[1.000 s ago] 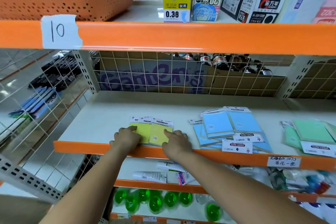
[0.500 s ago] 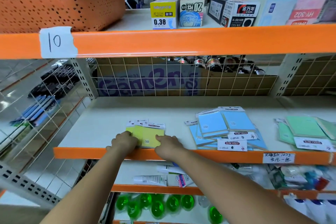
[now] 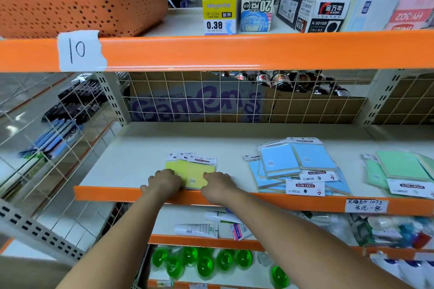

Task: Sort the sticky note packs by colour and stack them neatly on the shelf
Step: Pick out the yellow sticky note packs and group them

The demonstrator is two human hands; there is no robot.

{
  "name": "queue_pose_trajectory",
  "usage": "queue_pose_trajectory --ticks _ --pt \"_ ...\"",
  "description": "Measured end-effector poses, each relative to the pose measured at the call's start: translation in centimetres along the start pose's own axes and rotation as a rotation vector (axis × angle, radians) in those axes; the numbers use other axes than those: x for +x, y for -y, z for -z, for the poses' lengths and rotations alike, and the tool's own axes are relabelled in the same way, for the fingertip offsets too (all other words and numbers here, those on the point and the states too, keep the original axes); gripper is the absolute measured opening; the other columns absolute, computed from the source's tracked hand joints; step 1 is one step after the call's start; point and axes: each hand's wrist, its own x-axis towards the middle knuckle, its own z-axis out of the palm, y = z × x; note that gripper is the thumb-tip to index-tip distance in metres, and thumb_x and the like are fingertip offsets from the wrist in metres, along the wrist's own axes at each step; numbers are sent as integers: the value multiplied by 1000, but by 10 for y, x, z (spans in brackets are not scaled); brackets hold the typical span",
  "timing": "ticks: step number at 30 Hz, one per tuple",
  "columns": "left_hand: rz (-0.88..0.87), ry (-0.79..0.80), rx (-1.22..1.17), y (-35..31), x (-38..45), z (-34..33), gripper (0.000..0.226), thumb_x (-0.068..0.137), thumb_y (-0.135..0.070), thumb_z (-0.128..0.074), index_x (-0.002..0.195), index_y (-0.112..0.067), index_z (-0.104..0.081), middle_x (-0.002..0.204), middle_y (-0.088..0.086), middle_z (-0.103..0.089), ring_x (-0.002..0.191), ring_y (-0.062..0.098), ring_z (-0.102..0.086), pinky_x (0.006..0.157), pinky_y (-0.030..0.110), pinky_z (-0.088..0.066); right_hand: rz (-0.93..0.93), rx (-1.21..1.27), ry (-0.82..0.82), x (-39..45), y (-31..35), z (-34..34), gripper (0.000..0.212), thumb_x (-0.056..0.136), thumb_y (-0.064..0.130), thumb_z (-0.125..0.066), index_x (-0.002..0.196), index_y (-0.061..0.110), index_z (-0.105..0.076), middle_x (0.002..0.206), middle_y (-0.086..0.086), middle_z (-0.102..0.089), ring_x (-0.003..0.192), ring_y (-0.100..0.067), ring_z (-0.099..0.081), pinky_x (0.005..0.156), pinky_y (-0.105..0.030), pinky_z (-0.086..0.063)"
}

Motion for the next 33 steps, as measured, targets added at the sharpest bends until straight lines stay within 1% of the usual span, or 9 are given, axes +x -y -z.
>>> queue_pose_trajectory --ticks 5,9,11,14,16,20,25,31,33 --pt "11 30 0 -1 -1 3 40 92 -28 -46 131 -21 -48 140 5 -43 131 27 -35 107 40 -24 10 41 24 0 -1 4 54 94 16 -43 148 16 -35 153 -9 -35 138 -29 -36 111 -32 -34" --pt "22 10 -51 -4 0 7 40 84 -27 -48 122 -18 -52 134 6 -49 123 29 -44 106 40 -31 23 192 28 -4 -8 15 55 95 10 -41 149 16 -34 156 -6 -29 141 -24 -32 113 -27 -30" --pt "8 -64 -38 -10 -6 11 39 87 -24 -43 126 -19 -49 134 7 -46 125 28 -41 103 40 -29 12 280 -28 -7 -13 21 54 93 6 -41 146 17 -41 152 -8 -36 133 -26 -43 106 -28 -39" --pt "-80 -179 -30 -29 -14 19 44 92 -24 -39 136 -20 -44 140 9 -42 130 28 -37 103 40 -27 1 356 -143 -12 -19 32 47 92 5 -42 136 19 -52 139 -11 -50 108 -29 -57 85 -29 -47" --pt "-158 -204 -72 -48 -20 21 43 93 -24 -40 135 -19 -46 138 10 -44 127 30 -39 101 38 -28 7 419 -208 -19 -25 42 41 92 6 -41 128 17 -58 129 -14 -57 92 -28 -58 75 -28 -47" --pt "-298 -210 -165 -96 -43 16 39 90 -24 -45 128 -19 -53 128 9 -55 118 31 -48 97 37 -31 25 494 -319 -38 -45 68 40 90 6 -41 122 16 -63 118 -13 -65 103 -30 -62 76 -27 -48" --pt "-438 -155 -263 -162 -83 -4 13 89 -26 -48 100 -24 -53 113 5 -63 103 29 -58 96 38 -44 30 530 -459 -67 -91 104 32 90 10 -40 108 21 -64 105 -6 -67 93 -27 -66 75 -31 -51" --pt "-544 -116 -313 -235 -136 -37 14 89 -28 -49 99 -22 -57 97 1 -63 101 27 -58 92 35 -46 -24 575 -549 -107 -174 136 31 88 8 -42 104 19 -66 96 -5 -66 92 -30 -66 68 -30 -48" --pt "-574 -94 -325 -261 -155 -54 12 89 -28 -50 96 -21 -58 96 3 -66 98 27 -60 88 34 -48 -55 568 -574 -122 -207 146 29 88 9 -45 103 20 -66 95 -5 -67 92 -30 -66 73 -34 -52"
